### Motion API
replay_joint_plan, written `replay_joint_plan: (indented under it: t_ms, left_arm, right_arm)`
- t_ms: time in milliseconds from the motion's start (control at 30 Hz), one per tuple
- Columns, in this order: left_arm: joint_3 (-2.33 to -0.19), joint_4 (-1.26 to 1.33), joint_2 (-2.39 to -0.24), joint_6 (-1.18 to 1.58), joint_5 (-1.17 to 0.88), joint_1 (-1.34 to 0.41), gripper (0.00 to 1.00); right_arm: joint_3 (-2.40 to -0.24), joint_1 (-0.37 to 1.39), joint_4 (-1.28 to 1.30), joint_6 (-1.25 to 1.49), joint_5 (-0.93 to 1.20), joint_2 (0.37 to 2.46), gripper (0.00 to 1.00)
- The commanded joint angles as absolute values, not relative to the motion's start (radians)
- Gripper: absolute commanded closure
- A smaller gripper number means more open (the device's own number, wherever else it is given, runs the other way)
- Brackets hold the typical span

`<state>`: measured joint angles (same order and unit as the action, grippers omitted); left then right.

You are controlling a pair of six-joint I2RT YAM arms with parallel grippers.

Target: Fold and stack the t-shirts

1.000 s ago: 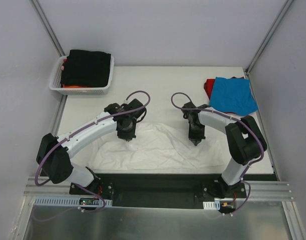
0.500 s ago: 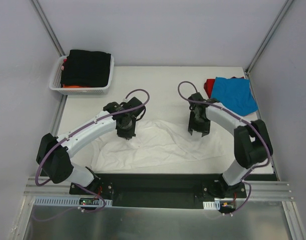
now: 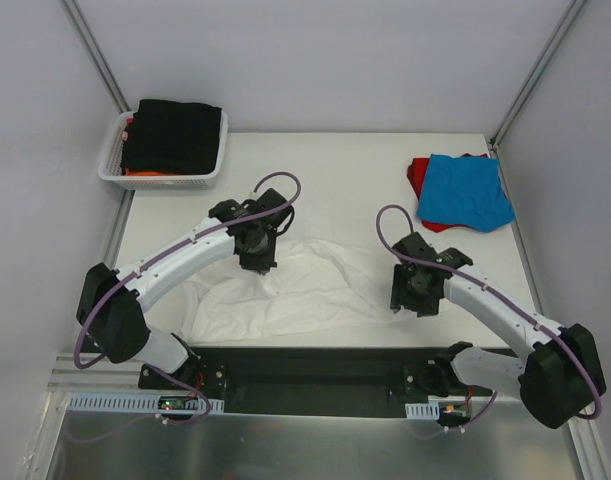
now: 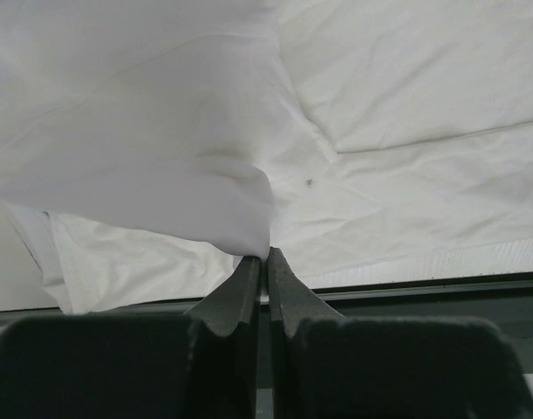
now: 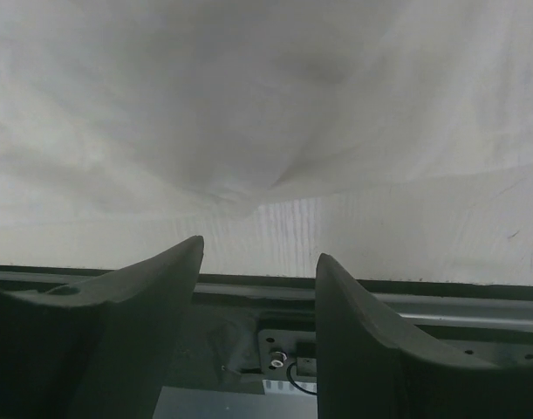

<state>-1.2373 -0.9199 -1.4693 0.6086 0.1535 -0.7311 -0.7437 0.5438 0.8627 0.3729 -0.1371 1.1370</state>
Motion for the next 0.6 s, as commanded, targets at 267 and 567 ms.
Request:
replay_joint_plan:
  t_ms: [267, 567]
  left_arm:
    - [-1.247, -0.931, -1.417, 0.63, 0.137, -0.723, 1.0]
    - [-1.258, -0.943, -1.433, 0.621, 0.138, -0.723, 1.0]
  right_arm:
    - [-0.643, 0.568, 0.775, 0.451, -0.086, 1.095, 0.43]
    - [-0.632, 0.581, 0.7, 0.472, -0.058, 1.157, 0.44]
